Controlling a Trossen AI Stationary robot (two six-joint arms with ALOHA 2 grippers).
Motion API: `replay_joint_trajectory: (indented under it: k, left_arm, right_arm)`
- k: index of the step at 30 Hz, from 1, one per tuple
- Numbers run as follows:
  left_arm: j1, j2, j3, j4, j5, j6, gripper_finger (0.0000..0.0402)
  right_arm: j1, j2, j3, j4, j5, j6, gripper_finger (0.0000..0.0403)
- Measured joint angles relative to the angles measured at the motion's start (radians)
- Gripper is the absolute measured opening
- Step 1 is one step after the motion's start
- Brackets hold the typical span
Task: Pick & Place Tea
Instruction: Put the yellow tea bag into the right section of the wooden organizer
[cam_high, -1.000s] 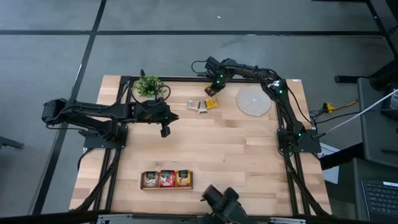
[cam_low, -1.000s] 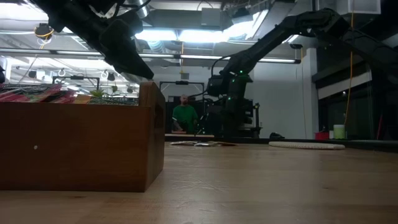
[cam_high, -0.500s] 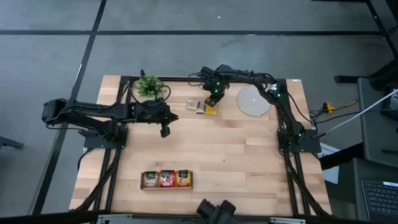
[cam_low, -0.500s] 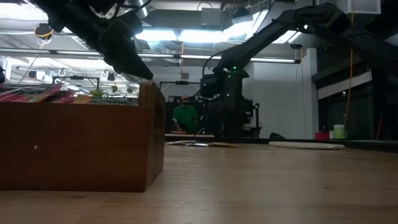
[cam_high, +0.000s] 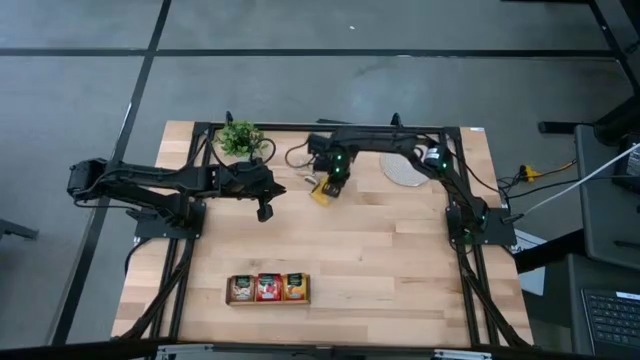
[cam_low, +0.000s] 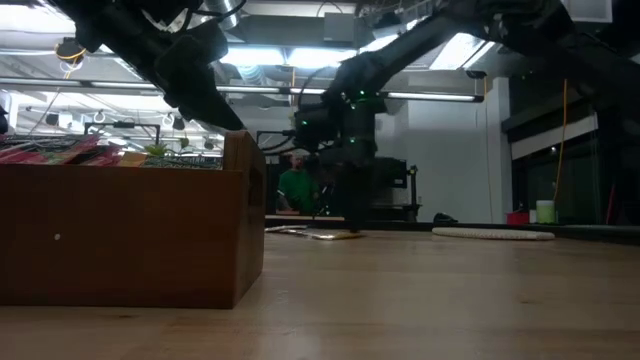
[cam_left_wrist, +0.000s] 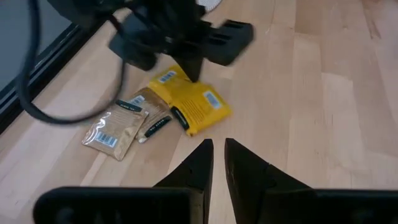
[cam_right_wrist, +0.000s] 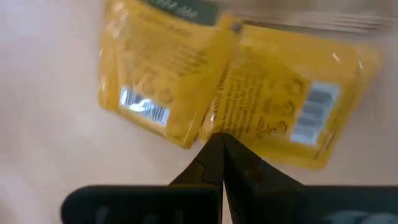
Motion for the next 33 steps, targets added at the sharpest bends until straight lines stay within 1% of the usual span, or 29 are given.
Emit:
replay_joint_trajectory:
  k: [3,11,17,20,22,25,28,31,33]
  left_arm:
    - [0.0,0.0,0.0,0.0,0.0,0.0,0.0037]
    - [-0.001,0.0,0.0,-0.001,0.01,-0.014,0.0037]
    - [-0.001,0.0,0.0,-0.003,0.086,-0.016,0.0033]
    - [-0.001,0.0,0.0,0.001,0.122,-0.016,0.0033]
    - [-0.008,0.0,0.0,-0.015,0.142,-0.015,0.0031]
    - [-0.027,0.0,0.0,-0.024,0.184,0.016,0.0026]
    - [-0.057,0.0,0.0,-0.027,0.248,0.058,0.0019]
    - [-0.08,0.0,0.0,-0.028,0.274,0.071,0.0012]
    - [-0.091,0.0,0.0,-0.035,0.275,0.07,0.0007]
  right_arm:
    - [0.051,0.0,0.0,0.032,-0.041,0.0,0.0005]
    - [0.186,0.004,0.0,0.201,-0.141,0.0,0.0005]
    - [0.254,0.006,0.0,0.284,-0.161,0.022,0.0005]
    - [0.27,-0.029,-0.001,0.286,-0.16,0.048,0.0005]
    - [0.28,-0.06,-0.001,0.272,-0.145,0.053,0.0005]
    - [0.296,-0.104,-0.001,0.219,-0.067,0.053,0.0005]
    - [0.308,-0.134,-0.001,0.171,0.006,0.075,0.0005]
    - [0.328,-0.15,-0.026,0.153,0.03,0.078,0.0005]
    - [0.345,-0.17,-0.081,0.155,0.029,0.076,0.0005]
